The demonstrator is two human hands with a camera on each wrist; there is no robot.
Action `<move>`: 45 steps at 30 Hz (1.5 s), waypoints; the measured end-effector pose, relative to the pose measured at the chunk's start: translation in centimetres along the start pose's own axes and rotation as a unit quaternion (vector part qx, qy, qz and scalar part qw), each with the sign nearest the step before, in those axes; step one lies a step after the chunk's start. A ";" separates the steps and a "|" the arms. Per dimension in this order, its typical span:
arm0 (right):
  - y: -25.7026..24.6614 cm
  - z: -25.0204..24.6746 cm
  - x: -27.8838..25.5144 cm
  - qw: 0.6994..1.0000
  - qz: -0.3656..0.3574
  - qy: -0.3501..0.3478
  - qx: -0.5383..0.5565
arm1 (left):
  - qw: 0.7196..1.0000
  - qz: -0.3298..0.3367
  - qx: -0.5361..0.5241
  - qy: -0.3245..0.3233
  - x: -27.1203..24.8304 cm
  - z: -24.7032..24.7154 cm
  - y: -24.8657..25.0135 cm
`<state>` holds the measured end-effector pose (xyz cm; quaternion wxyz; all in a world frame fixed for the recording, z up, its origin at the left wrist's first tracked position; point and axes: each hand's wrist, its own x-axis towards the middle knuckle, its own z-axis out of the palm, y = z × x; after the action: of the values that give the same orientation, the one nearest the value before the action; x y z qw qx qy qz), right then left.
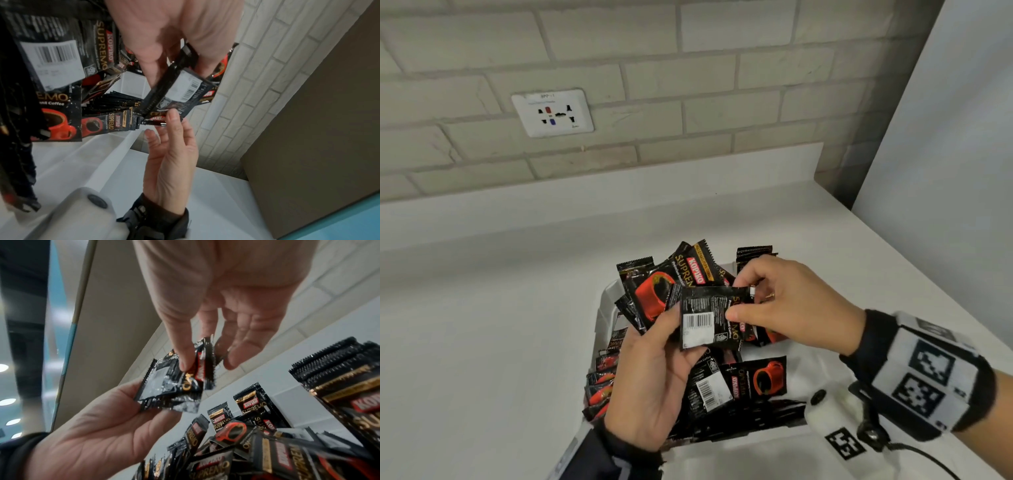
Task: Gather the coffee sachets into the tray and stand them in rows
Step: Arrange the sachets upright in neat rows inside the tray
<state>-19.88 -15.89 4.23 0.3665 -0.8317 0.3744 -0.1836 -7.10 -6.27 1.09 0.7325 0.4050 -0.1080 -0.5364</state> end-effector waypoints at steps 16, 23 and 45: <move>0.2 -3.5 -1.4 0.979 0.042 0.051 0.193 | 0.993 0.063 0.057 0.076 0.2 -0.9 0.3; -0.5 -3.6 -2.4 0.971 -0.099 0.205 0.075 | 0.986 0.097 0.127 0.047 0.2 -0.5 0.0; -0.3 3.7 -3.5 0.925 -0.307 0.055 -0.218 | 0.987 0.052 0.144 -0.050 -1.0 -0.4 -0.3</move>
<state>-19.86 -11.30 1.91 0.0807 -0.9539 0.1509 -0.2465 -7.48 -5.23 0.97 0.6871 0.4730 -0.2416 -0.4957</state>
